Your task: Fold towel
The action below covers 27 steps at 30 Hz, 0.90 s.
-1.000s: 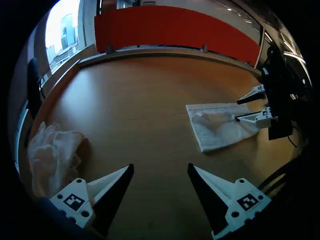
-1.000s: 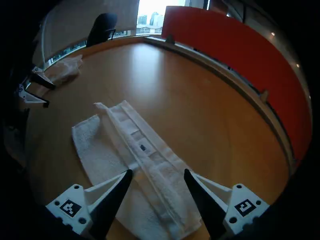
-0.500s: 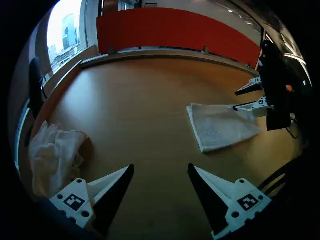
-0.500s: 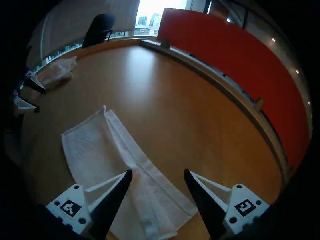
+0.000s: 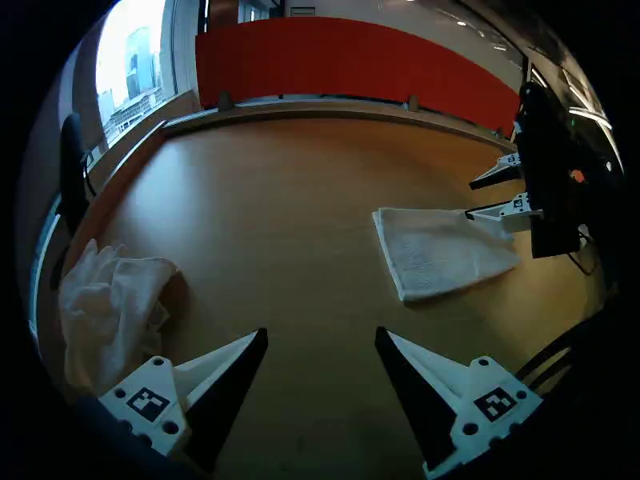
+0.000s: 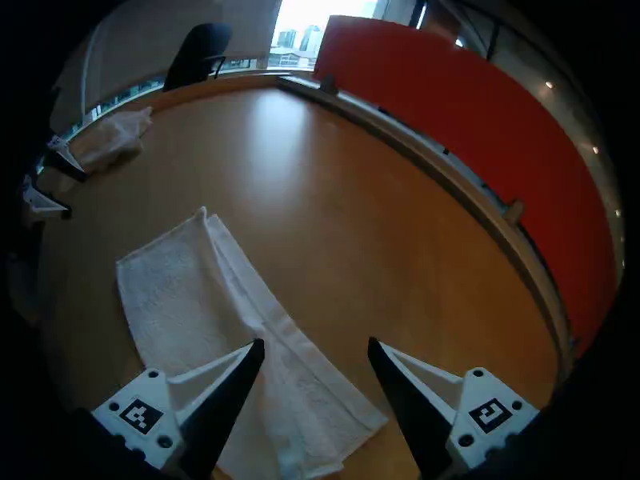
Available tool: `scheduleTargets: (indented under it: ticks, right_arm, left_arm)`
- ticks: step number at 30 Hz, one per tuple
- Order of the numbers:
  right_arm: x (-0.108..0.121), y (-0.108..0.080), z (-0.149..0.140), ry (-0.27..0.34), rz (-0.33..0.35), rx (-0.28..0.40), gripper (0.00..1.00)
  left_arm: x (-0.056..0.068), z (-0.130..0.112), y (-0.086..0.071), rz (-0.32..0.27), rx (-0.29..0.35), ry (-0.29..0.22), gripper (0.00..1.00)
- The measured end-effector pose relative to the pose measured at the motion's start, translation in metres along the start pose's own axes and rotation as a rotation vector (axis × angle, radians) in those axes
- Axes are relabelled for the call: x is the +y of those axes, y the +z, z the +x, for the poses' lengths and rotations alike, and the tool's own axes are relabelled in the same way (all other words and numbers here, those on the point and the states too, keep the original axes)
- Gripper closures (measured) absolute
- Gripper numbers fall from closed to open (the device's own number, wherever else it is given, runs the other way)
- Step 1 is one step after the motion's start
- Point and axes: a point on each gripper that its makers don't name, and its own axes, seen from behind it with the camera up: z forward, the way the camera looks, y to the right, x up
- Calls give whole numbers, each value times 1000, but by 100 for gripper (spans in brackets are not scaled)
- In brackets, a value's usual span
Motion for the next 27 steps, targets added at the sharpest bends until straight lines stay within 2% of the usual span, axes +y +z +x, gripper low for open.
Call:
scheduleTargets:
  ticks: [12,19,27]
  right_arm:
    - [1,-4,2,1,0,4,0]
    - [-9,-19,-10,24,12,4,0]
    - [-20,-44,-43,60,15,-12,0]
  left_arm:
    - [-1,-2,-5,6,2,-10,0]
    - [-2,-1,-6,10,4,-12,0]
    - [2,-1,-8,7,3,-17,0]
